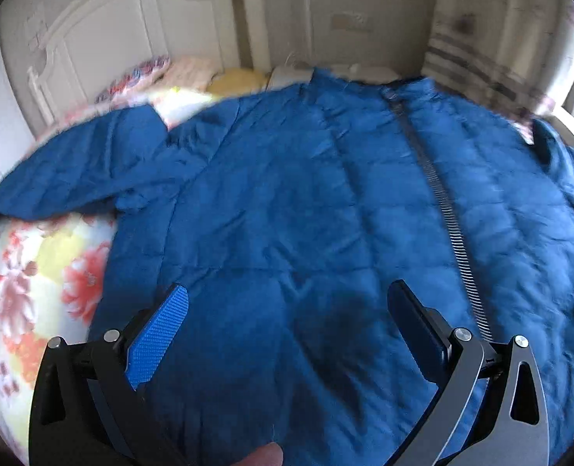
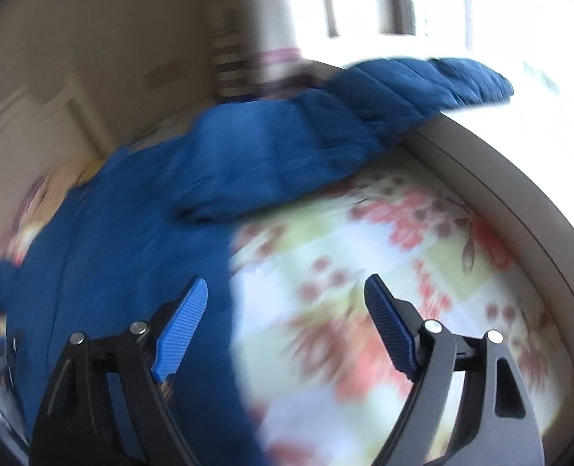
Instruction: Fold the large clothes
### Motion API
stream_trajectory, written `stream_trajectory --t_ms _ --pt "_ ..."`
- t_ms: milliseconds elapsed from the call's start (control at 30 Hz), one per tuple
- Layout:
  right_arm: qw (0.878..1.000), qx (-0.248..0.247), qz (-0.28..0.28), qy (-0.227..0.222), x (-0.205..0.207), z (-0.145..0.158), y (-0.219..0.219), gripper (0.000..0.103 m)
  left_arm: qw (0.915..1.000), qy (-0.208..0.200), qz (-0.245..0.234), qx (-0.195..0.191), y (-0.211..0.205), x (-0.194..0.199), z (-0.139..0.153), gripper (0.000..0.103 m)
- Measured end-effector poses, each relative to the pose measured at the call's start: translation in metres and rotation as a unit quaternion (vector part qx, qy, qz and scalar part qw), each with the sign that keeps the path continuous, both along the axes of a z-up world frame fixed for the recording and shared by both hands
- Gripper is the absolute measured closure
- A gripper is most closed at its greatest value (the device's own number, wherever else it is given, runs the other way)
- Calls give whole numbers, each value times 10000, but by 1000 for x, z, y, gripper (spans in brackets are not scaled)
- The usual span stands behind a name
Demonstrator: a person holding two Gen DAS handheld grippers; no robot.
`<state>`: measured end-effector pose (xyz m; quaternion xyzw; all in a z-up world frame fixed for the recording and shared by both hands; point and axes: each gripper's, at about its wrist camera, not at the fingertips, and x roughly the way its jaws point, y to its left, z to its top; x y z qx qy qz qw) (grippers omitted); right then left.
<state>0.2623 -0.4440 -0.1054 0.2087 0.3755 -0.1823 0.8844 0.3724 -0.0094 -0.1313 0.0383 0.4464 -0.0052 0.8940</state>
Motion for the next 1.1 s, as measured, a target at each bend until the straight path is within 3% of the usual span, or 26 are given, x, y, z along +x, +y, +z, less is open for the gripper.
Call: stream_trajectory --t_ms 33,233,433,467,533,567,667,767,833,933,967,1033,1100 --pt "9998 124 -138 -4 10 -5 -16 21 9998 170 15 -57 3 6 -11 4" --pt "9967 342 -722 -127 65 -23 -88 21 9997 128 52 -190 7 7 -17 4" --pt "9923 478 -1131 -129 102 -34 -125 22 9996 180 76 -221 8 6 -16 4" --pt "9924 407 -1134 -247 103 -32 -124 27 9996 178 78 -228 7 6 -16 4" --pt "9921 107 -1099 -597 101 -21 -114 73 9995 159 73 -245 8 6 -15 4" --pt "9915 -45 -1038 -781 100 -14 -107 85 9995 150 73 -259 9 6 -15 4" --pt "9873 -650 -461 -1376 105 22 -60 93 9996 129 73 -259 9 6 -15 4" --pt "9760 -1036 797 -1743 124 55 20 94 9995 115 74 -289 10 6 -14 4" --pt "9577 -1184 1824 -1884 135 63 81 94 9995 105 73 -301 10 6 -14 4" --pt "9279 -1203 3229 -1426 152 49 166 92 9994 96 74 -325 11 6 -13 4" --pt "9174 -1123 3682 -1004 161 34 193 86 9994 92 73 -330 11 6 -13 4" --pt "9080 -949 4079 -104 179 -3 222 49 9994 87 70 -338 11 5 -13 4" --pt "9054 -737 4157 445 185 -35 226 36 9993 79 69 -354 12 5 -13 4"
